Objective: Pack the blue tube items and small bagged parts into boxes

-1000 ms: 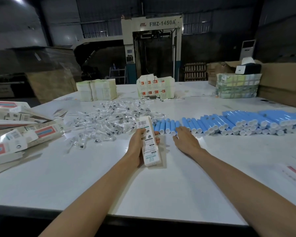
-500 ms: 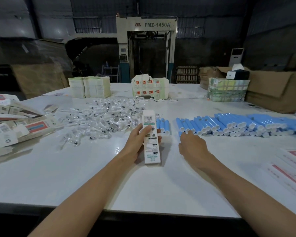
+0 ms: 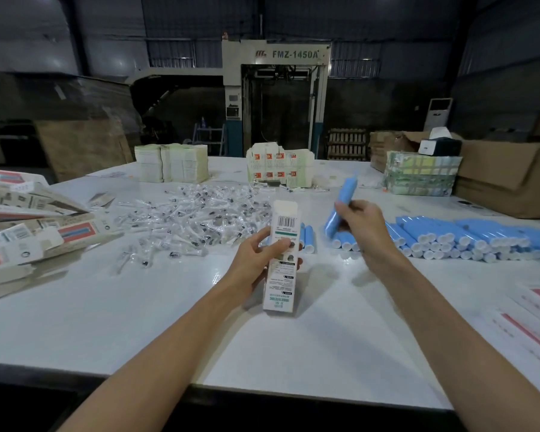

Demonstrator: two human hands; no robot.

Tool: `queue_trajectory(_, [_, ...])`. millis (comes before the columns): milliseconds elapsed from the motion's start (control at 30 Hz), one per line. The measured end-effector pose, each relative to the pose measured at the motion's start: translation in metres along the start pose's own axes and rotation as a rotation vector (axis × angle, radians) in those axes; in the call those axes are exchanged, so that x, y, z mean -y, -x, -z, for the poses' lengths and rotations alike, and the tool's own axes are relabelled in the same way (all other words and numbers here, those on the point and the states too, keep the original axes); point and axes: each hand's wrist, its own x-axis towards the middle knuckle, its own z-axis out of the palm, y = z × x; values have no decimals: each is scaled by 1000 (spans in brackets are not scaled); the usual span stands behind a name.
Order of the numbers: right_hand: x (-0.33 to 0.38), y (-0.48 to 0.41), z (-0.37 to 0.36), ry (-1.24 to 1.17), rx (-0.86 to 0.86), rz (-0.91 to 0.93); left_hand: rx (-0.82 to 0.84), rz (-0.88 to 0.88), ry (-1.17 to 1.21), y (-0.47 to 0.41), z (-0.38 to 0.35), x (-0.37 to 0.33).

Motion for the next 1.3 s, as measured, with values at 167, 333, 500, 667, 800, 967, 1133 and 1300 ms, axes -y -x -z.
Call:
queue_trajectory(167, [46,-5,-25,-467,67,125,52,-20,-22,1,-1,0])
queue_trajectory(333, [33,-15,-41,-189,57,102,60,-22,-52,1,-1,-1])
queue_trajectory(500, [28,-24,-32,55,95,132,62,-27,-87,1,1,1])
queue_trajectory(667, [37,-25,-32,216,271,92,94,-20,-110,3,-2,2])
queue_trajectory(800, [26,-19,-39,257,310,52,74,-19,-111,2,-1,4])
queue_trajectory(967, [-3,-9,-50,323,371,117,-14,3,-74,-4,2,9])
queue_trajectory(1133, [-23,-17,-72,286,271,156,-221,11,-5,-11,18,4])
queue_trajectory(1300, [-58,-30,-116,449,313,227,-487,-59,35,-14,43,3])
